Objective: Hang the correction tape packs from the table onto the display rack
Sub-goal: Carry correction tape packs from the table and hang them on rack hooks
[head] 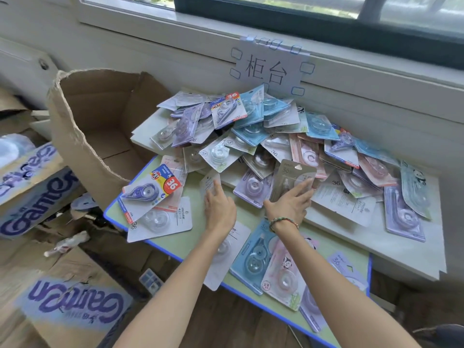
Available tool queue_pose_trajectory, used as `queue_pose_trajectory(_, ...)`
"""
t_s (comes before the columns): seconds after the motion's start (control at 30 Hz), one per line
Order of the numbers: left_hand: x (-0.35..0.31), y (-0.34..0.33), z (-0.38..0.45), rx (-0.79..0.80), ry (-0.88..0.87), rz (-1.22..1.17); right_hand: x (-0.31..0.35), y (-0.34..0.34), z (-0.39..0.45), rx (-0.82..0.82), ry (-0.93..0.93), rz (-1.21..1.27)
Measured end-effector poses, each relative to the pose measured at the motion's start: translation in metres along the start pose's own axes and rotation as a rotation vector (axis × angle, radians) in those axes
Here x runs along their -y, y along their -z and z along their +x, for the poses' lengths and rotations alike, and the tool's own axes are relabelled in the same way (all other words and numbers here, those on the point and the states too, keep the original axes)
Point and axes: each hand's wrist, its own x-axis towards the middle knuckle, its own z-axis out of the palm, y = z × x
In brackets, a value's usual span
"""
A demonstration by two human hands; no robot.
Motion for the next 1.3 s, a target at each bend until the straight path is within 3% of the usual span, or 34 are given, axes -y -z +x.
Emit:
queue_pose_trajectory(0.2, 0.002, 0.03, -0.008, -0.145, -0.063, 0.164, -0.009, 0.01, -0.004, -0.034, 0.042, 0.061)
queue_pose_trajectory(0.4, 0.003, 0.054, -0.012, -0.222, -0.148, 0.139, -0.009, 0.022, -0.01, -0.062, 0.108, 0.051)
queue_pose_trajectory(0.53, 0.007, 0.054, -0.016, -0.162, -0.171, 0.022, -0.007, 0.029, -0.015, -0.07, 0.149, 0.019)
queue_pose_trajectory(0.63, 0.008, 0.049, -0.019, -0.088, -0.096, -0.006, -0.008, 0.034, -0.019, -0.064, 0.165, 0.013)
queue_pose_trajectory(0.97, 0.022, 0.027, -0.025, 0.184, 0.028, 0.566, -0.027, 0.03, -0.04, 0.004, 0.16, -0.092)
queue_pose_trajectory(1.3, 0.027, 0.005, -0.023, 0.171, 0.125, 0.657, -0.035, 0.028, -0.05, 0.074, 0.181, -0.161)
